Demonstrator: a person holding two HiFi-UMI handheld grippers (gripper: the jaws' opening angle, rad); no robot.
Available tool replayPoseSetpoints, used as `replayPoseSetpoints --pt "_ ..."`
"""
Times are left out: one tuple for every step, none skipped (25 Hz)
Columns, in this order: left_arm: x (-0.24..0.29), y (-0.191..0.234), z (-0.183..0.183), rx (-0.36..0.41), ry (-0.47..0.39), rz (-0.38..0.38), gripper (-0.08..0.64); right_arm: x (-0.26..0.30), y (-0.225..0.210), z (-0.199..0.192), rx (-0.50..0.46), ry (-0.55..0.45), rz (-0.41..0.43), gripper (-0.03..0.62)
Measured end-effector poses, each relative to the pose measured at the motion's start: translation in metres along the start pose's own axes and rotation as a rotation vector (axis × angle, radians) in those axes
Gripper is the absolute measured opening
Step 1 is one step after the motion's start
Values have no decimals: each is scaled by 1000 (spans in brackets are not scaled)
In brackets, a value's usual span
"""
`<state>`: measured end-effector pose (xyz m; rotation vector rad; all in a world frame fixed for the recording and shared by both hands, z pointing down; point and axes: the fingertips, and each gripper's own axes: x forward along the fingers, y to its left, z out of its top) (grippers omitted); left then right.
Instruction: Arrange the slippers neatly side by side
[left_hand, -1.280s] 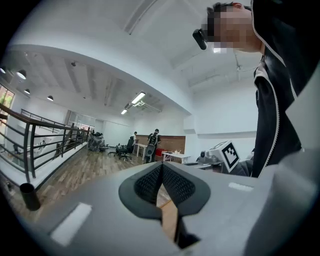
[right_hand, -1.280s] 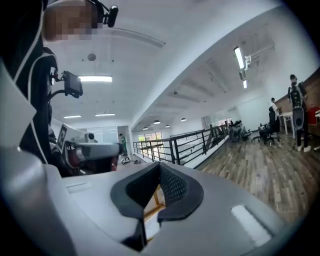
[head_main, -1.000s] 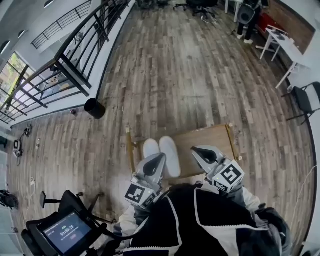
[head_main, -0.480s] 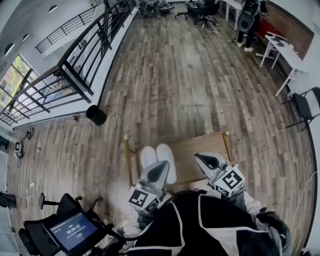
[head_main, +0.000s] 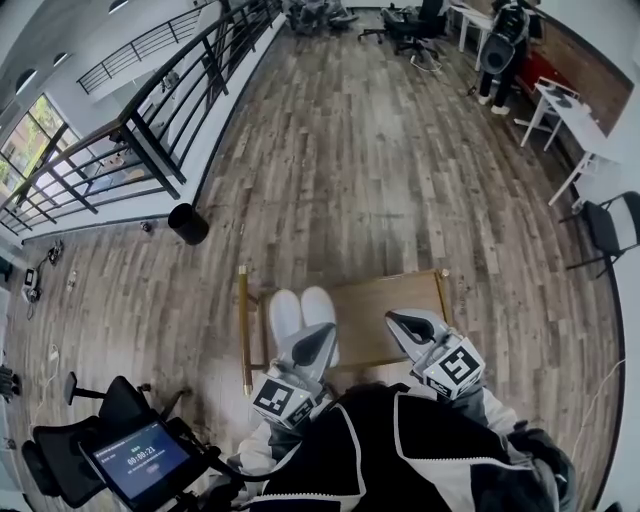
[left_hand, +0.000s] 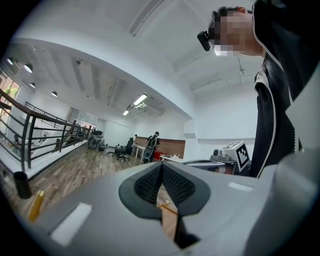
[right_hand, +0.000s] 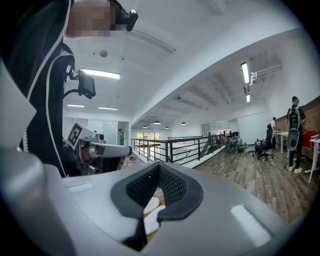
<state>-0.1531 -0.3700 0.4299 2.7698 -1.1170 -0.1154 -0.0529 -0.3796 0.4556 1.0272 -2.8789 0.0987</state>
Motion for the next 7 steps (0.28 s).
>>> replayPoseSetpoints --pt "0 -2 -1 11 3 -1 18 -1 1 0 0 1 3 2" --pt "1 -4 -3 22 6 -3 18 -2 1 0 0 0 6 2" --pt "2 -6 -4 27 9 -5 18 -4 1 1 -1 -2 8 2" --pt "2 -8 -5 27 12 -4 18 -5 1 2 -3 -4 10 2" --pt "2 -10 -5 23 15 -3 18 -7 0 3 -5 -4 11 2" --pt "3 -11 -6 18 17 -1 18 -8 0 4 -8 -5 11 2" --pt "3 -12 -7 13 19 1 18 -10 0 5 -11 -5 12 2"
